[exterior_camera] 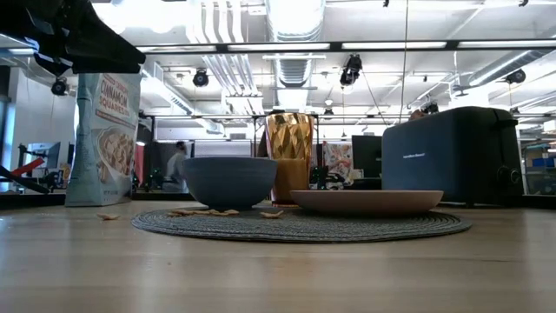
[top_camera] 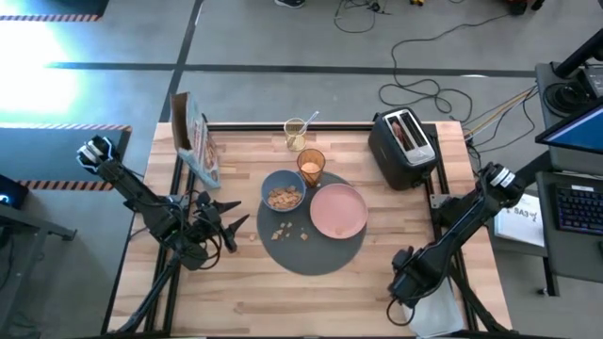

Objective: Arrange a breakfast setting
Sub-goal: Put the red apple on the gray table placemat

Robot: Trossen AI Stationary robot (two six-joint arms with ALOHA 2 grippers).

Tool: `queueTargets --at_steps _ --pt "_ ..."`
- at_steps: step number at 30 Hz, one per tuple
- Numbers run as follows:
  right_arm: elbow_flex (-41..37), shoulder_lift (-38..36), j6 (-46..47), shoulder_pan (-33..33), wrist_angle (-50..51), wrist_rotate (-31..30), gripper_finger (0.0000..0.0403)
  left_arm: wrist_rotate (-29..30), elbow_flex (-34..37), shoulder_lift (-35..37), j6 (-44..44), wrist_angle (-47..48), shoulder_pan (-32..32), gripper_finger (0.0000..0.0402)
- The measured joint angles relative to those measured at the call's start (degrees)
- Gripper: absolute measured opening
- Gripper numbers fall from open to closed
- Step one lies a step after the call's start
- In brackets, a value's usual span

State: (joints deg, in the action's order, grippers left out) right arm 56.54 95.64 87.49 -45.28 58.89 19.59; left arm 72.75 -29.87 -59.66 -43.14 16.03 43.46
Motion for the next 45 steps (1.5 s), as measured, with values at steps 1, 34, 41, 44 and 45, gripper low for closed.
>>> queueTargets --at_steps 1,34,41,44,45 --pt "0.3 0.0 -0.2 0.0 -0.1 -0.3 0.0158 0.0 0.0 0.0 0.0 0.0 0.0 0.0200" --pt "17.9 -20.3 -16.4 5.1 -5.1 -58.1 0.0146 0.2 0.0 0.0 1.7 -0.2 0.0 0.0200" --pt "17.8 -10.2 -25.0 15.2 -6.3 -61.3 0.0146 0.2 -1.3 0.0 2.2 -0.1 0.0 0.0200" --pt "17.8 -6.3 -26.9 18.9 -6.3 -60.1 0.0146 0.2 -2.1 0.0 3.2 0.0 0.0 0.0200" --pt "17.8 -5.4 -27.4 19.9 -6.3 -59.7 0.0146 0.2 -2.4 0.0 3.7 -0.1 0.0 0.0200"
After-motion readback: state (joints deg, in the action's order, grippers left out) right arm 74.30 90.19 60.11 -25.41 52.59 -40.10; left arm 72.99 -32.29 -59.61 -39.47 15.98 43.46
